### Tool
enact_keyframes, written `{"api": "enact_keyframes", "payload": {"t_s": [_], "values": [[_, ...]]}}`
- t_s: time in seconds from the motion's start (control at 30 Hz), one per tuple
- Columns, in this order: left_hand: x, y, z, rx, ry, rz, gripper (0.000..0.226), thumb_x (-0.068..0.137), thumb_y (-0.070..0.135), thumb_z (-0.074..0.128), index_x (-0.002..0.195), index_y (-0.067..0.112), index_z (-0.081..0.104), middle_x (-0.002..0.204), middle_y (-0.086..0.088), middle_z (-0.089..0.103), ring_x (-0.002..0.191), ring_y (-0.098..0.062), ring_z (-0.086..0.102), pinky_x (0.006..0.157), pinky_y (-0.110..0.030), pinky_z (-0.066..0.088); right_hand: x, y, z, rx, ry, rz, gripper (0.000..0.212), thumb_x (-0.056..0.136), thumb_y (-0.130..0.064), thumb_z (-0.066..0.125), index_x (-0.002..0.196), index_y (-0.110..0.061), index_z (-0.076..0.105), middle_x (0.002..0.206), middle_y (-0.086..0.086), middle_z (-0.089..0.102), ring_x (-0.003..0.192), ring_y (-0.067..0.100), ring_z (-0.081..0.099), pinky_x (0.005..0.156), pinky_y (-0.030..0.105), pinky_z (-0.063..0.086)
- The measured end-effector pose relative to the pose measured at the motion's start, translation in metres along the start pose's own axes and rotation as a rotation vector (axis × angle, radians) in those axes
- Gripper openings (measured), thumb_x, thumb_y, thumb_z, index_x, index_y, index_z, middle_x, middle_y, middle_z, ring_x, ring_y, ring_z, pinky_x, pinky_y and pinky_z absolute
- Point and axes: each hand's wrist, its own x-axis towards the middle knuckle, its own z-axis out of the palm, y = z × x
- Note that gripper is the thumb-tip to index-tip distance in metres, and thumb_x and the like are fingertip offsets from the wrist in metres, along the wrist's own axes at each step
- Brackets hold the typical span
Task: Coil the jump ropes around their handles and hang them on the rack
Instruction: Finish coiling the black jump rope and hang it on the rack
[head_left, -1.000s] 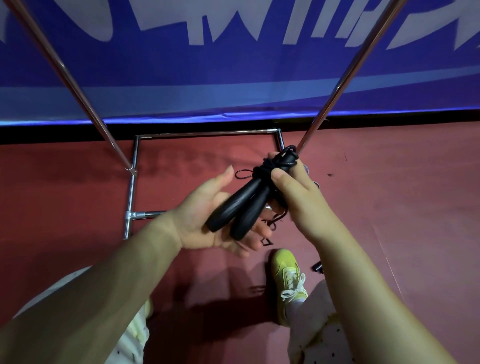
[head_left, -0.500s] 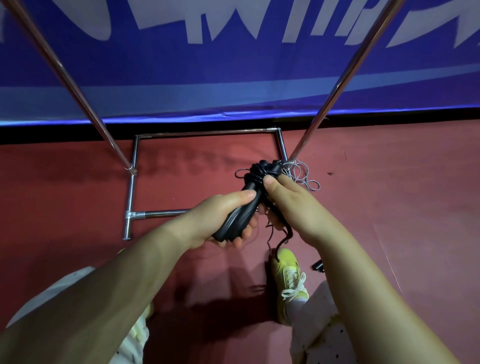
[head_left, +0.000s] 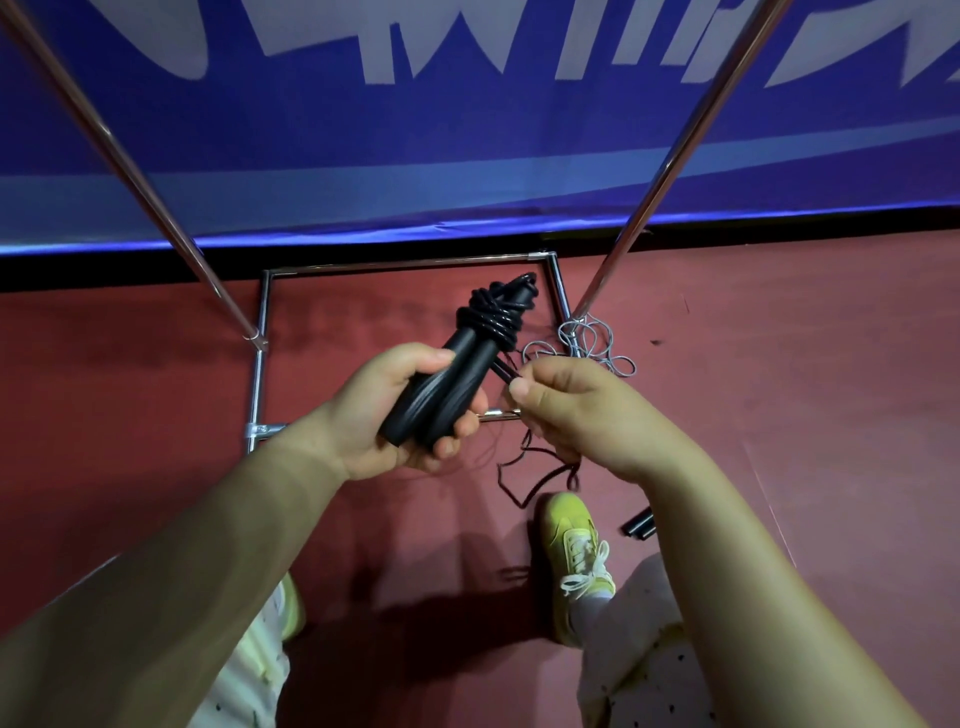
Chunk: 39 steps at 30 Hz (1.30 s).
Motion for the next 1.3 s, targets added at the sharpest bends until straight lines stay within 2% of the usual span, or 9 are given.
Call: {"api": "enact_keyframes", "payload": {"t_s": [0.17,0.37,0.7,0.77,0.87,0.93,1.03,1.17,1.3], "values": [[0.002,-0.001,0.0,0.11,0.086,0.01,0.042,0.07,0.045,0.048,0.082,0.007,0.064,0.062,-0.004,0.058,0.045,-0.014,0.05,0.043,-0.02,0.036,0.002,0.002,-0.001,-0.094,0.105,0.004,0.036,0.102,-0.026,0.045,0.071,-0.017,0.06,0.055,-0.005,0.048,0.054,0.012,0.043,0.061,0.03,0.037],[0.005,-0.003,0.004,0.34,0.328,0.173,0.025,0.075,0.039,0.066,0.078,0.015,0.063,0.057,0.002,0.056,0.043,-0.008,0.045,0.039,-0.018,0.032,0.004,-0.002,0.011,0.282,0.119,0.19,0.04,0.1,-0.044,0.038,0.077,-0.014,0.053,0.055,-0.004,0.029,0.044,0.01,0.022,0.047,0.024,0.024],[0.014,-0.014,0.004,0.694,0.421,0.303,0.037,0.056,0.046,0.076,0.082,0.031,0.056,0.064,0.015,0.053,0.055,-0.002,0.048,0.056,-0.024,0.038,0.014,0.002,0.022,0.073,0.346,0.146,0.046,0.072,-0.061,0.047,0.066,-0.016,0.055,0.037,-0.013,0.039,0.039,0.007,0.033,0.054,0.029,0.026],[0.009,-0.012,0.008,0.58,0.318,0.254,0.035,0.063,0.046,0.076,0.086,0.026,0.058,0.067,0.015,0.056,0.061,-0.004,0.052,0.058,-0.022,0.041,0.013,0.001,0.021,0.058,0.358,0.09,0.042,0.068,-0.06,0.046,0.06,-0.02,0.055,0.04,-0.013,0.038,0.043,0.01,0.033,0.055,0.031,0.027],[0.0,-0.006,0.013,0.076,0.011,0.05,0.048,0.081,0.059,0.055,0.098,0.017,0.067,0.08,-0.003,0.068,0.069,-0.017,0.064,0.066,-0.033,0.055,0.009,-0.005,0.019,0.138,0.293,-0.031,0.034,0.069,-0.053,0.047,0.052,-0.024,0.042,0.048,-0.008,0.032,0.048,0.015,0.027,0.053,0.033,0.023],[-0.003,-0.004,0.01,-0.076,-0.199,-0.051,0.071,0.074,0.072,0.04,0.096,0.012,0.073,0.09,-0.016,0.071,0.075,-0.028,0.068,0.067,-0.037,0.055,0.007,-0.009,0.02,0.225,0.208,-0.1,0.034,0.071,-0.046,0.047,0.058,-0.017,0.036,0.05,-0.001,0.033,0.047,0.013,0.027,0.049,0.031,0.022],[-0.004,-0.008,0.007,-0.243,-0.411,-0.09,0.075,0.07,0.072,0.047,0.098,0.007,0.073,0.087,-0.019,0.07,0.071,-0.03,0.068,0.067,-0.04,0.055,0.006,-0.008,0.021,0.315,0.108,-0.195,0.042,0.069,-0.053,0.044,0.063,-0.012,0.038,0.053,0.009,0.031,0.047,0.013,0.027,0.046,0.025,0.023],[-0.001,-0.011,0.013,-0.233,-0.289,-0.055,0.06,0.077,0.058,0.039,0.082,0.007,0.071,0.062,-0.009,0.058,0.049,-0.021,0.054,0.054,-0.03,0.047,0.008,-0.006,0.019,0.226,0.127,-0.135,0.045,0.081,-0.052,0.042,0.076,-0.007,0.048,0.061,0.01,0.037,0.057,0.013,0.032,0.044,0.018,0.025],[0.006,-0.016,0.016,-0.176,-0.129,-0.031,0.051,0.084,0.046,0.034,0.072,0.006,0.063,0.058,-0.011,0.053,0.047,-0.022,0.048,0.049,-0.029,0.038,0.009,-0.004,0.015,0.076,0.155,-0.032,0.034,0.091,-0.052,0.039,0.075,-0.025,0.05,0.058,-0.013,0.044,0.046,0.003,0.035,0.044,0.015,0.028]]}}
